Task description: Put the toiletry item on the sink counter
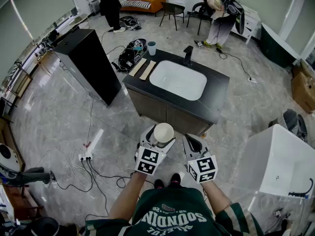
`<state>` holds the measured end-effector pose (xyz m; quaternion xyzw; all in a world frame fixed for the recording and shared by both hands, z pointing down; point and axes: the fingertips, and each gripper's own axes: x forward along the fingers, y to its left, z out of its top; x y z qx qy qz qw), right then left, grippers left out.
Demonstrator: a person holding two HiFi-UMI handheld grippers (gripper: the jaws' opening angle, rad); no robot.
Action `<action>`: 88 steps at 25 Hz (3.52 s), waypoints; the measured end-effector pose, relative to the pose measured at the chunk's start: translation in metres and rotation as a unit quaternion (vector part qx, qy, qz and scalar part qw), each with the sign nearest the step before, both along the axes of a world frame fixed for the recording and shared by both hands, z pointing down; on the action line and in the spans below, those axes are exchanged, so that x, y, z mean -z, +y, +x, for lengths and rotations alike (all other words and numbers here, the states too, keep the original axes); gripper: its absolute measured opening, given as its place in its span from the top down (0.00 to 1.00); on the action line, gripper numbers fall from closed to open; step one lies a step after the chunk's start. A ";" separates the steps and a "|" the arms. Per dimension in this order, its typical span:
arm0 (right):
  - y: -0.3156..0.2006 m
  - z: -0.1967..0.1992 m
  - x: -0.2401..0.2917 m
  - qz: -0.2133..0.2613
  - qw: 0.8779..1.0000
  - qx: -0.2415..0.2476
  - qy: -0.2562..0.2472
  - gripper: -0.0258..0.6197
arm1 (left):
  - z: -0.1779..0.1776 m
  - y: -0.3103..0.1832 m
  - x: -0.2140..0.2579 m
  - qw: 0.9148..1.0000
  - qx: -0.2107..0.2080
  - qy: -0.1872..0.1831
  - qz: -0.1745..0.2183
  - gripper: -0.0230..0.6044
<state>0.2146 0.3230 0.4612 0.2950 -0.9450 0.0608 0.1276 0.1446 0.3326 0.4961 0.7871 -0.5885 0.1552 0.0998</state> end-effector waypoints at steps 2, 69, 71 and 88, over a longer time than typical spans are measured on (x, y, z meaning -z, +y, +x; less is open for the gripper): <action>0.000 0.000 0.000 -0.001 1.000 0.001 -0.001 0.90 | 0.000 0.000 0.000 1.000 0.000 0.001 0.000 0.30; -0.168 -0.172 -0.022 -0.027 0.993 -0.113 0.011 0.89 | -0.177 -0.187 -0.012 0.994 -0.110 0.018 0.004 0.30; -0.172 -0.188 -0.023 -0.024 0.993 -0.118 0.013 0.89 | -0.192 -0.191 -0.014 0.993 -0.118 0.015 0.004 0.30; -0.230 -0.236 -0.027 -0.008 0.986 -0.168 0.022 0.89 | -0.243 -0.270 -0.022 0.986 -0.167 0.010 0.001 0.30</action>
